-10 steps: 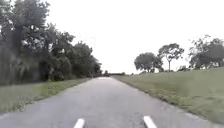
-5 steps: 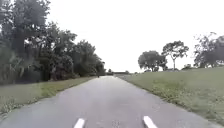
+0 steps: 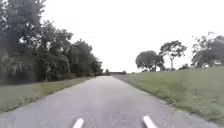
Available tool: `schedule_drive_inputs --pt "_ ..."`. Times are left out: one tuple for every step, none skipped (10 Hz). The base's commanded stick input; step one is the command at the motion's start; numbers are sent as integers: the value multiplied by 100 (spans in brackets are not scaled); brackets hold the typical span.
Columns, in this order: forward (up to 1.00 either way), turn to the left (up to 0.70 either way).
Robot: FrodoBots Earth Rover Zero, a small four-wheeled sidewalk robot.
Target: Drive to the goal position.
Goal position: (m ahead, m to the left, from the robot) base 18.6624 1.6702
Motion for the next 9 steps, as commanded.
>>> schedule_drive_inputs --pt "70 0" --pt "70 0" --pt "70 0" --pt "70 0" --pt "70 0" --pt "70 0" --pt "70 0" --pt "70 0" --pt "70 0"
